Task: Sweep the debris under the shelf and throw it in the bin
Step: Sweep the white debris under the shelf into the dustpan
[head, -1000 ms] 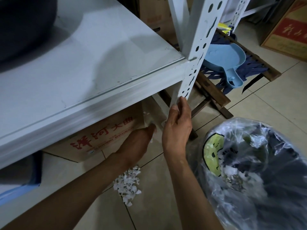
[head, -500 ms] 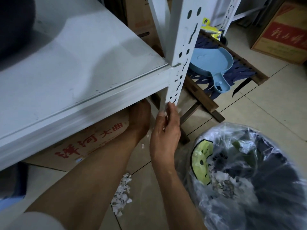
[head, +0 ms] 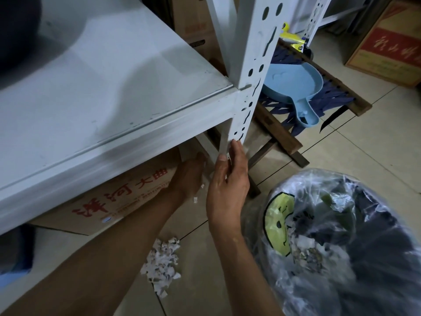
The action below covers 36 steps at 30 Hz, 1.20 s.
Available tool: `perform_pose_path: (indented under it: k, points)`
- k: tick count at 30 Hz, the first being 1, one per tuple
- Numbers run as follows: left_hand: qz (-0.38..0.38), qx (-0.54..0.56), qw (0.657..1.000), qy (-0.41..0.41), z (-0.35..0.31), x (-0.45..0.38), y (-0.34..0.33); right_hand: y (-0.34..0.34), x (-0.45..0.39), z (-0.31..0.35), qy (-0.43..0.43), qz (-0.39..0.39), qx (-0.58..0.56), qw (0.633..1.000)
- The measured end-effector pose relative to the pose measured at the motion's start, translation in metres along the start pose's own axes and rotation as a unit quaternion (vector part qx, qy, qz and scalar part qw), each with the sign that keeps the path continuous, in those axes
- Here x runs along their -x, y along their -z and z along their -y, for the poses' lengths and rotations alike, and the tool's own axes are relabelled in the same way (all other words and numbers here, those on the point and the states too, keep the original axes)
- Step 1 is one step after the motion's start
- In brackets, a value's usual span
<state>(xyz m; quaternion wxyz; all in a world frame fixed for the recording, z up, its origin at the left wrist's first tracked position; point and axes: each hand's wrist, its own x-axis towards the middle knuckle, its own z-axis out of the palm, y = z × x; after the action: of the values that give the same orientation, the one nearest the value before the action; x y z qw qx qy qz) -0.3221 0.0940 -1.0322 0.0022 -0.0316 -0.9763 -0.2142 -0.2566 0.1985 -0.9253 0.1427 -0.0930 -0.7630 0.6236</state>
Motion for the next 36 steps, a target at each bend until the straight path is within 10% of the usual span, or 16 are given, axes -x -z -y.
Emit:
perform_pose_path:
  k: [11, 22, 36]
  points:
    - [0.101, -0.001, 0.984, -0.146, -0.009, 0.101, 0.039, 0.001, 0.002, 0.006, -0.001, 0.008, 0.018, 1.0]
    - [0.016, 0.008, 0.997, -0.07, -0.011, 0.083, 0.052, 0.002, 0.003, 0.007, -0.006, 0.004, 0.01, 1.0]
    - [0.306, 0.072, 0.935, -0.162, -0.002, 0.141, 0.04, 0.004, 0.001, 0.004, -0.016, 0.009, -0.016, 1.0]
